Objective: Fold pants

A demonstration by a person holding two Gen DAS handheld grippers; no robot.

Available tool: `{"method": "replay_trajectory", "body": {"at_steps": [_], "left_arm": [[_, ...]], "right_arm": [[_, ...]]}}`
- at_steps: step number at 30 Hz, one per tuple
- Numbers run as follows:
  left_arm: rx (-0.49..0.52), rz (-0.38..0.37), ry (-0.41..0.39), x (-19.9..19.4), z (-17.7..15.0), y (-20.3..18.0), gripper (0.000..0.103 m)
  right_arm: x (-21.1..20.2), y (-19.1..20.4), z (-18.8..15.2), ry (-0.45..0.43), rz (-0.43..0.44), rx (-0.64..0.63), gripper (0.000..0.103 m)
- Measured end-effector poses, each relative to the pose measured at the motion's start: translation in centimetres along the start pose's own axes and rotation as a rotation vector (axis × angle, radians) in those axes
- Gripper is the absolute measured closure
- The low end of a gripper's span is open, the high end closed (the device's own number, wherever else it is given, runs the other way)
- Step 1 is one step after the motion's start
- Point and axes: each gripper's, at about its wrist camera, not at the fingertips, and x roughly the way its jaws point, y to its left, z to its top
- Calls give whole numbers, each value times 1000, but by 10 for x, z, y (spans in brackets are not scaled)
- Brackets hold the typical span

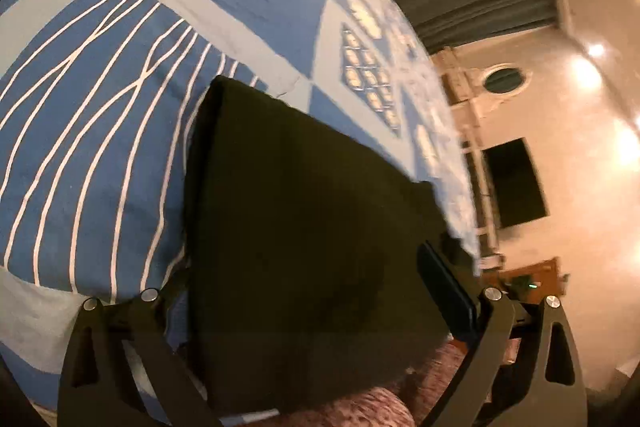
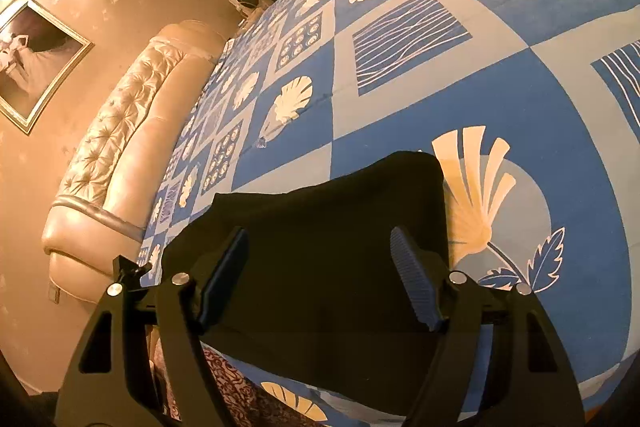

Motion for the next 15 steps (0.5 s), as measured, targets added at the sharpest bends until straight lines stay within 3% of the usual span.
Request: {"method": "replay_trajectory", "body": {"at_steps": [2,3,4,5,7,11,15], "left_arm": [[36,29,-13,2,-3,-6,9],[41,40,-18,2,-4,-7,20],[40,77,-19,3,-6,-9,47],[17,112,-11,4,-8,-6,58],[-38,86,-16,2,-9,2,70],[-18,118,-36,-5,-12,-4,80],[9,76,-92,-19,-12,-30,86]], "right_arm": [[0,0,1,4,6,0,29],[1,0,0,4,6,-1,29],[1,-1,0,2,7,0,29],[2,-2,-1,4,9,1,29],[3,-3,-1,4,8,4,29],[1,-2,-2,-3,4,5,29],[-4,-2,0,-23,-11,5,29]]}}
